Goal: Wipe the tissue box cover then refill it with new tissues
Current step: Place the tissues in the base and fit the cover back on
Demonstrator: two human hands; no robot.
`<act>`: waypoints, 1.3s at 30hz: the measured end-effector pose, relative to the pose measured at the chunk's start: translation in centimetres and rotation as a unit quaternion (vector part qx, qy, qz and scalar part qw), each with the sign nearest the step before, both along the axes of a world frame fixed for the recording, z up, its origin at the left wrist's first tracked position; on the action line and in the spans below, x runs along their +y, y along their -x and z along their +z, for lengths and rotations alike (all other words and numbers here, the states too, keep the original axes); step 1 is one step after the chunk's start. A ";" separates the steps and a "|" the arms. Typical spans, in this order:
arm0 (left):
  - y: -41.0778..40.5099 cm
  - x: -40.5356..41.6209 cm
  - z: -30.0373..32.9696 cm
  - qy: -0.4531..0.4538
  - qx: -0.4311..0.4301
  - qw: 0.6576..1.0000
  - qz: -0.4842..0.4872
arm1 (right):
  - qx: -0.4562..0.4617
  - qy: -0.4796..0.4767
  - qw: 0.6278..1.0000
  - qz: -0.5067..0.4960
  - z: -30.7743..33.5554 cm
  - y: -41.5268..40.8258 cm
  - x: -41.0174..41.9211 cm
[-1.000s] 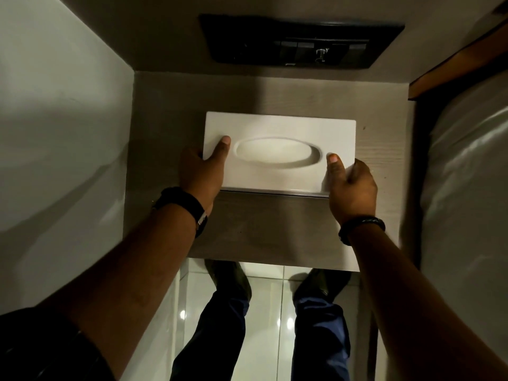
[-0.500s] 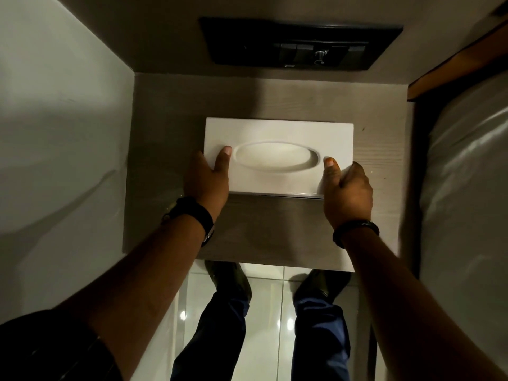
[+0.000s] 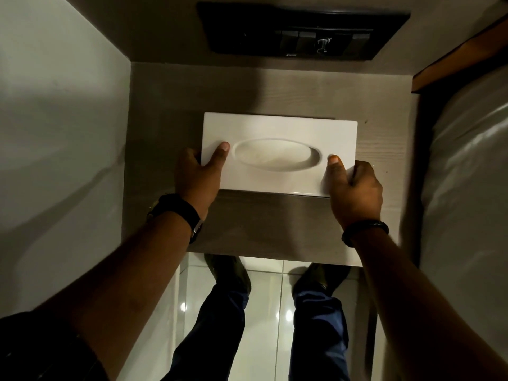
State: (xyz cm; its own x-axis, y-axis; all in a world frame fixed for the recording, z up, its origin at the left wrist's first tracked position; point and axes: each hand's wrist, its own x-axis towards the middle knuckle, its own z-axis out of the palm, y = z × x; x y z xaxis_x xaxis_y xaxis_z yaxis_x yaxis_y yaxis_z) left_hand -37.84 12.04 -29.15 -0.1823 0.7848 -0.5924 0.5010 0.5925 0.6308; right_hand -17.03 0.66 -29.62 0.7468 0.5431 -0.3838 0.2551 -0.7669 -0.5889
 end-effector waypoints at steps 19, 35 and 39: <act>0.3 -1.4 -2.1 -0.132 0.126 0.962 -0.203 | -0.157 -0.003 0.977 0.145 -1.1 1.6 -0.5; 1.3 2.0 -1.3 -0.269 0.283 0.689 -0.611 | -0.181 0.101 0.928 0.309 -0.6 -0.8 0.0; 1.1 1.9 -1.2 -0.260 0.278 0.706 -0.597 | -0.181 0.091 0.939 0.277 1.2 0.1 1.2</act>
